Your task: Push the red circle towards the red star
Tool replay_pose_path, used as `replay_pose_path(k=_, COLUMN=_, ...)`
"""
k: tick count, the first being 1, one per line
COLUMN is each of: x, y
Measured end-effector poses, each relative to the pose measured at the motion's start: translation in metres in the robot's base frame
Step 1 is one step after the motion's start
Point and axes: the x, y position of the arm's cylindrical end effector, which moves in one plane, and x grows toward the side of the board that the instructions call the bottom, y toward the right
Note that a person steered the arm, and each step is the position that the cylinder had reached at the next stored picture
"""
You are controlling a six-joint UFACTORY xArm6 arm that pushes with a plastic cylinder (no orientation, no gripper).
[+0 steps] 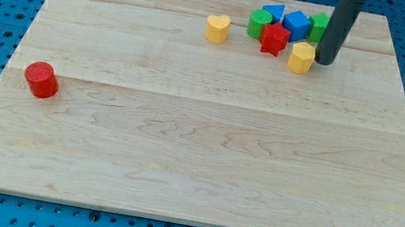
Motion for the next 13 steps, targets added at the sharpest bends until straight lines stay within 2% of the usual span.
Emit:
replay_pose_path(k=1, x=0.081, y=0.005)
replay_pose_path(k=3, x=0.159, y=-0.196)
replay_pose_path(k=4, x=0.185, y=-0.308)
replay_pose_path(k=5, x=0.186, y=-0.384)
replay_pose_path(k=6, x=0.152, y=-0.411)
replay_pose_path(k=7, x=0.127, y=-0.376)
replay_pose_path(k=8, x=0.074, y=-0.337)
replay_pose_path(k=9, x=0.086, y=-0.309)
replay_pose_path(k=10, x=0.100, y=-0.377)
replay_pose_path(k=11, x=0.052, y=-0.386)
replay_pose_path(k=12, x=0.049, y=-0.282)
replay_pose_path(k=13, x=0.020, y=-0.221)
